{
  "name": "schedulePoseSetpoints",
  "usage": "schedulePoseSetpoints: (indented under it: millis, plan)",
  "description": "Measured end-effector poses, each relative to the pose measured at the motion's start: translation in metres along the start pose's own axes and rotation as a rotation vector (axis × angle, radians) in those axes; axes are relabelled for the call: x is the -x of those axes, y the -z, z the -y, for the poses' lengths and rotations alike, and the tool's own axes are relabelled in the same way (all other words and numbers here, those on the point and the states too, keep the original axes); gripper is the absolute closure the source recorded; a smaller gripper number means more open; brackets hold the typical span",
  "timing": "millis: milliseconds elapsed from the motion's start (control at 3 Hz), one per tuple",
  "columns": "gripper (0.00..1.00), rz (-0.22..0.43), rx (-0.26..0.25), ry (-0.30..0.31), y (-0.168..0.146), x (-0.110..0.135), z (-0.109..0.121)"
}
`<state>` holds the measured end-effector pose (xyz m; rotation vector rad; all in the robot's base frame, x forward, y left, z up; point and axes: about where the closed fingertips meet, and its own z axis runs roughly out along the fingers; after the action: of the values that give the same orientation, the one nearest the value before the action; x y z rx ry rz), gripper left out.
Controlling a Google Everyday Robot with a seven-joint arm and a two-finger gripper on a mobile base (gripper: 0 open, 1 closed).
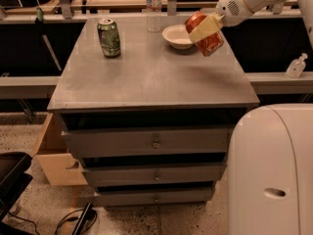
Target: Place coke can upright
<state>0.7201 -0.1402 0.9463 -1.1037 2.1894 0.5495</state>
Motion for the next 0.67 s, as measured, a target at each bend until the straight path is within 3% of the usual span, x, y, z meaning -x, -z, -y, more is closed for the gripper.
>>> schedulePoseSetpoints:
  millis: [667]
  plan:
    - [1.00, 0.232, 0.104, 0.036, 0.0185, -0.0152, 0.0014]
